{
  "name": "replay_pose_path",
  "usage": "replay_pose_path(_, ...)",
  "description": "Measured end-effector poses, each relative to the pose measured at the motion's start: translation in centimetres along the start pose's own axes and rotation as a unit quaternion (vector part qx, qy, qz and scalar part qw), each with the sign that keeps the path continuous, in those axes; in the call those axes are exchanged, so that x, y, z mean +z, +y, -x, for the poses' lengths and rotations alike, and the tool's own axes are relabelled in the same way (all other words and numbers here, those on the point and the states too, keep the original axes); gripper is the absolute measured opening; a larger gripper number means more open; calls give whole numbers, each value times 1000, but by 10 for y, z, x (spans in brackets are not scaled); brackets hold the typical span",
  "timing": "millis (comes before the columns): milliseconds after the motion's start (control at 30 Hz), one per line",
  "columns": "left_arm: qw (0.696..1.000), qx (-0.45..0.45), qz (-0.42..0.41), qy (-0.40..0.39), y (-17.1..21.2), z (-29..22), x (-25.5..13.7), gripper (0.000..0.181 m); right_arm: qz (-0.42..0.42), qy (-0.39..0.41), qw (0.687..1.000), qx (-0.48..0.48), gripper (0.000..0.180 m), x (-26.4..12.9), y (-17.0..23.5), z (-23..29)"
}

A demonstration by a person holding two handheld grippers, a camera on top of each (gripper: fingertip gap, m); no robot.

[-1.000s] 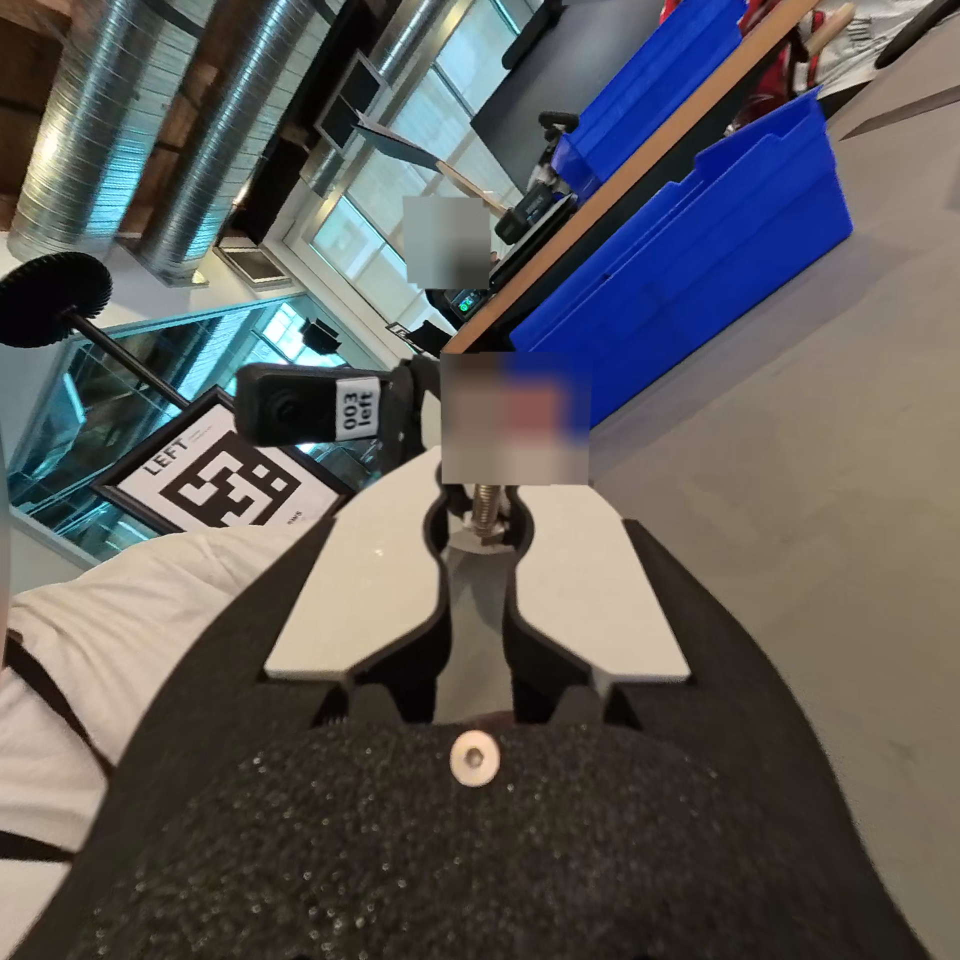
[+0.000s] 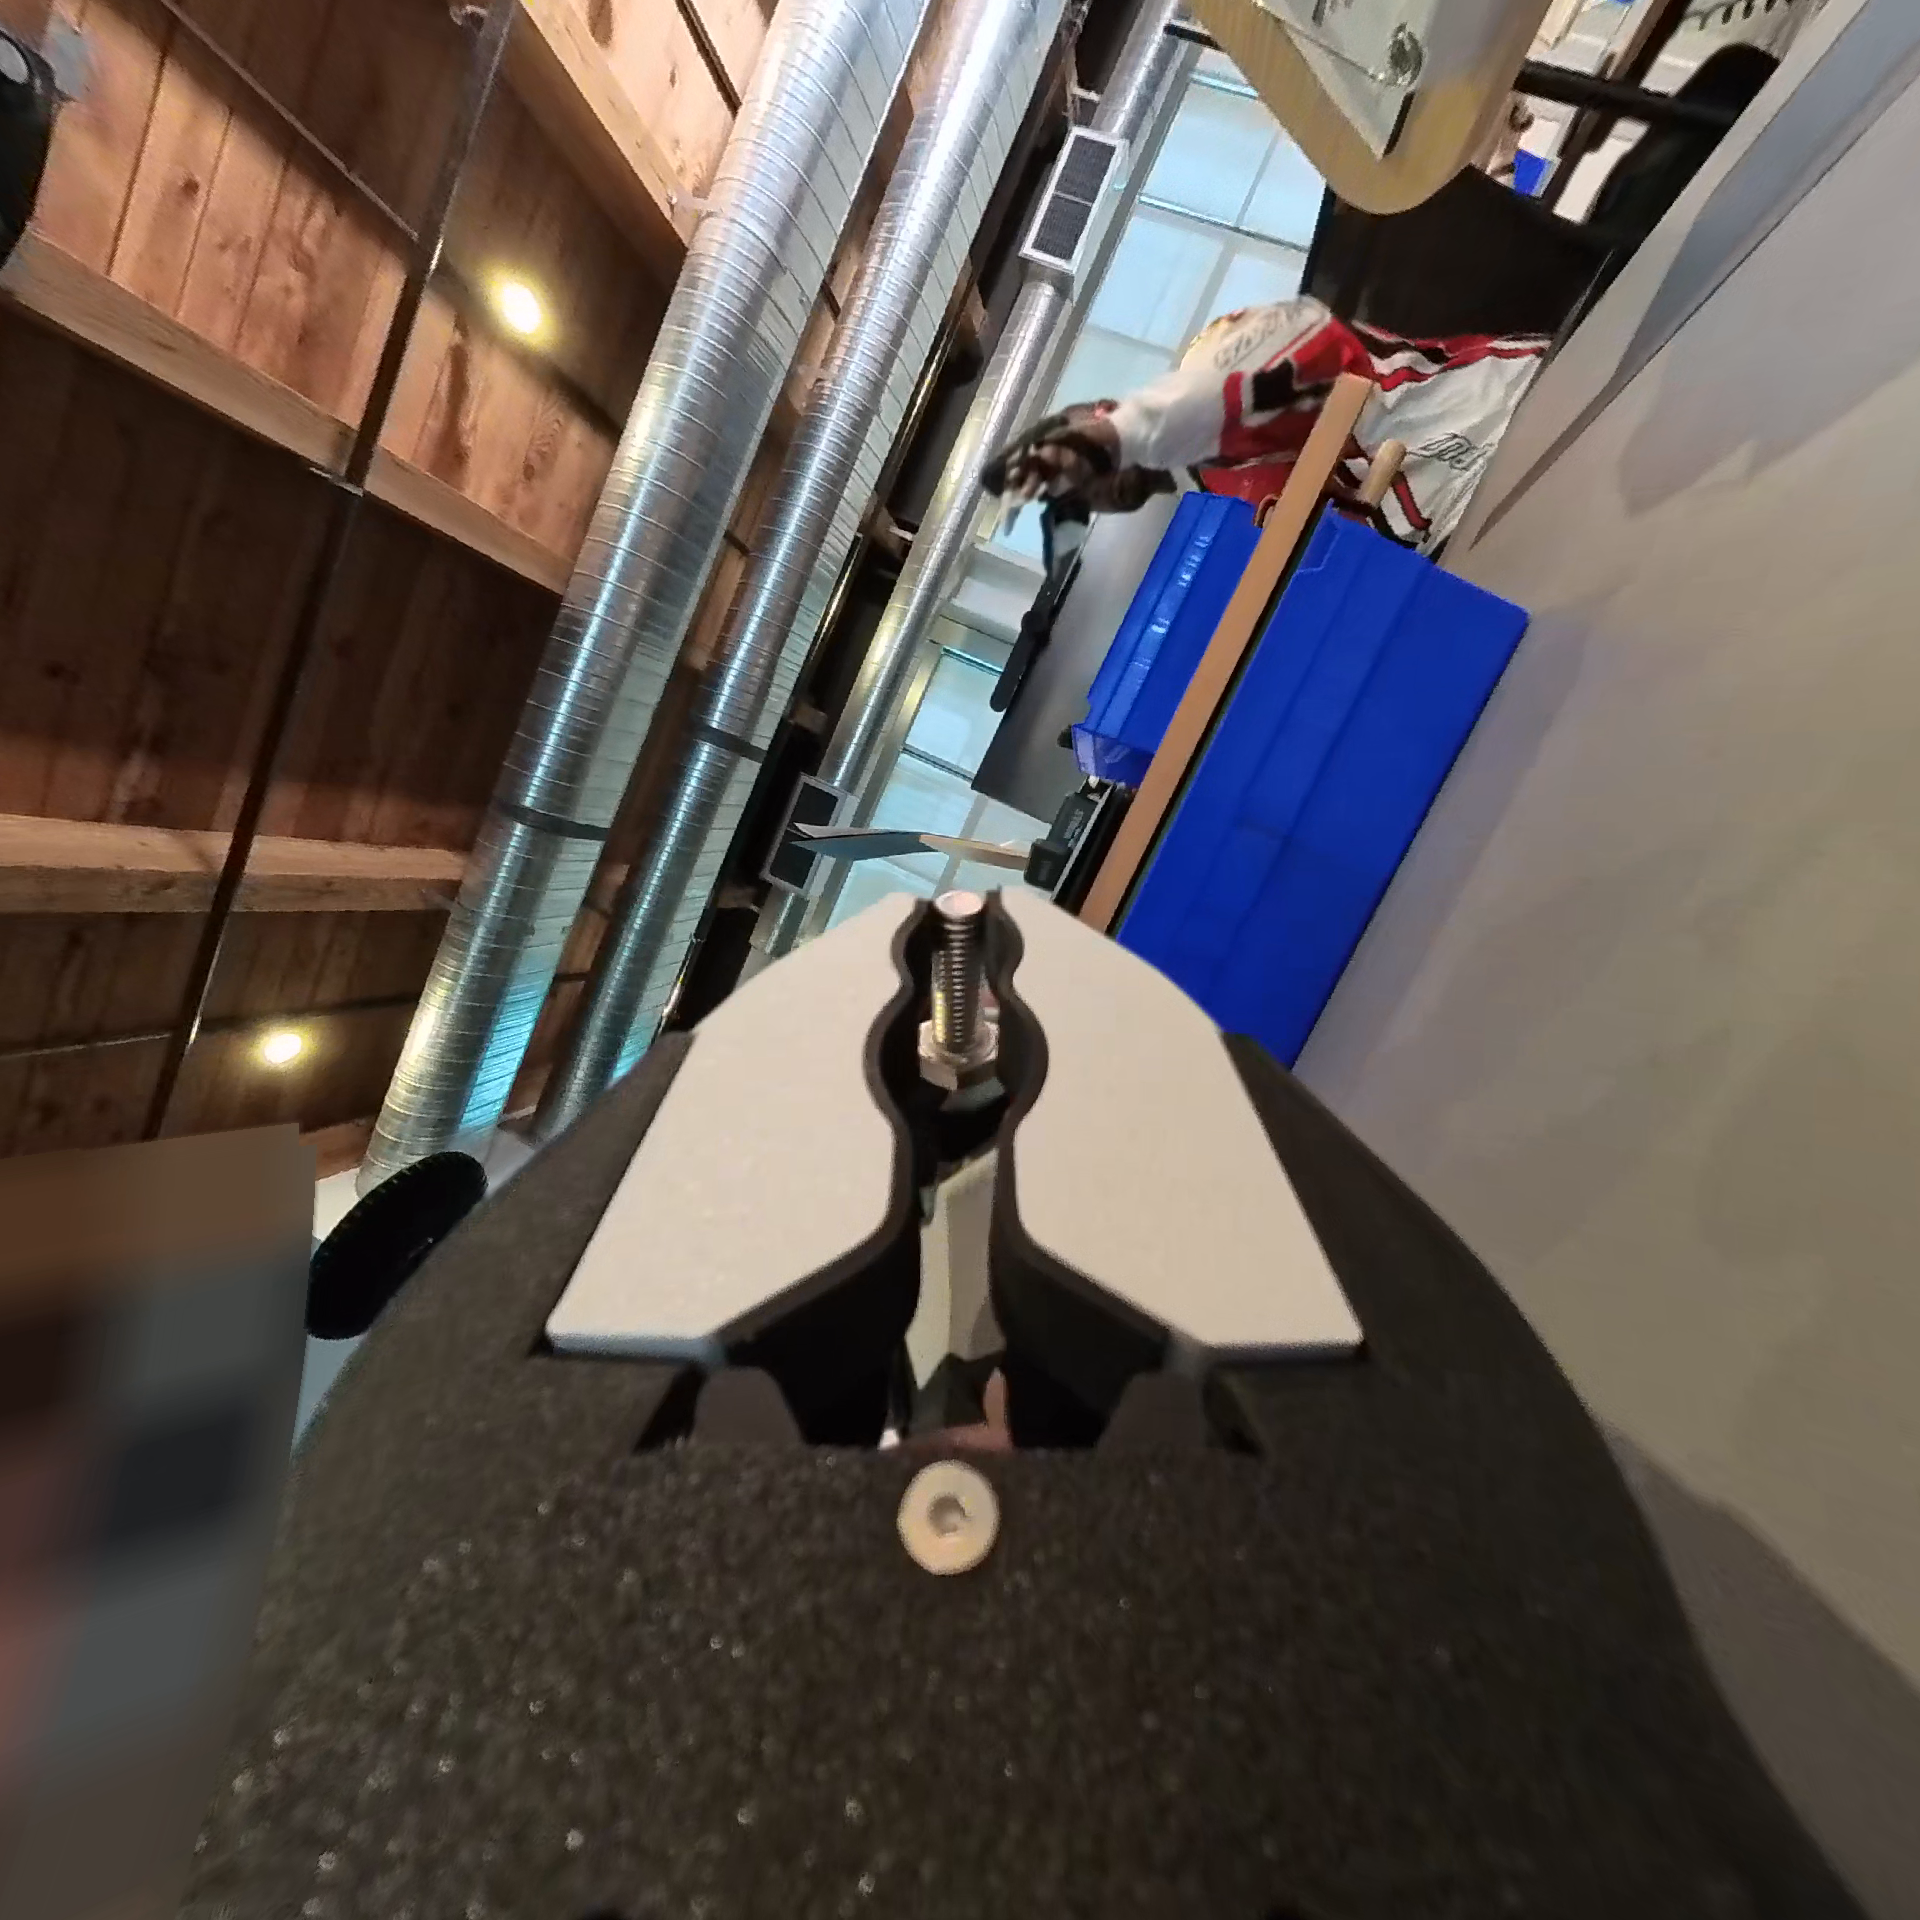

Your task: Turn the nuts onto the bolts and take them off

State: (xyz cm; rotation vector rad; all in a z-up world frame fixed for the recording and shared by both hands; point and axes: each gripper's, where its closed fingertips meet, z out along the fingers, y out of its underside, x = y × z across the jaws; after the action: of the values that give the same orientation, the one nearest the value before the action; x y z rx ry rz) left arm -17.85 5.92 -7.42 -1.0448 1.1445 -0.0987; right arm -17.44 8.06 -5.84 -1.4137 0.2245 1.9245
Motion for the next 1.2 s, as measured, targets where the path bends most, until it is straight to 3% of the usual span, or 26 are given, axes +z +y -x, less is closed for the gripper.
replay_pose_path(167,1000,27,0,-10,-1,-2,2,35,7,-8,1000,23,9,2,6,0)
replay_pose_path(333,998,53,-9,-29,-2,1,1,17,8,2,1000,26,9,2,7,-3)
replay_pose_path(500,998,61,-3,-29,-1,1,1,17,6,3,999,39,9,0,7,-6)
replay_pose_path(667,1000,-19,-11,18,-6,4,-1,17,23,-3,998,57,9,1,8,-2)
replay_pose_path(767,989,-122,-28,76,-11,7,-4,17,43,-3,998,39,12,-1,8,3)
replay_pose_path(867,947,-279,-55,151,-15,20,-9,16,43,17,999,-5,24,-8,-5,7)
replay_pose_path(1033,810,-510,-105,269,-10,50,-21,16,134,96,974,-154,36,-20,-5,7)
replay_pose_path(1133,791,-537,-100,277,4,59,-23,16,200,170,915,-307,47,-28,-3,-3)
replay_pose_path(1200,787,-541,-95,280,8,60,-23,16,239,231,842,-426,58,-35,-6,-14)
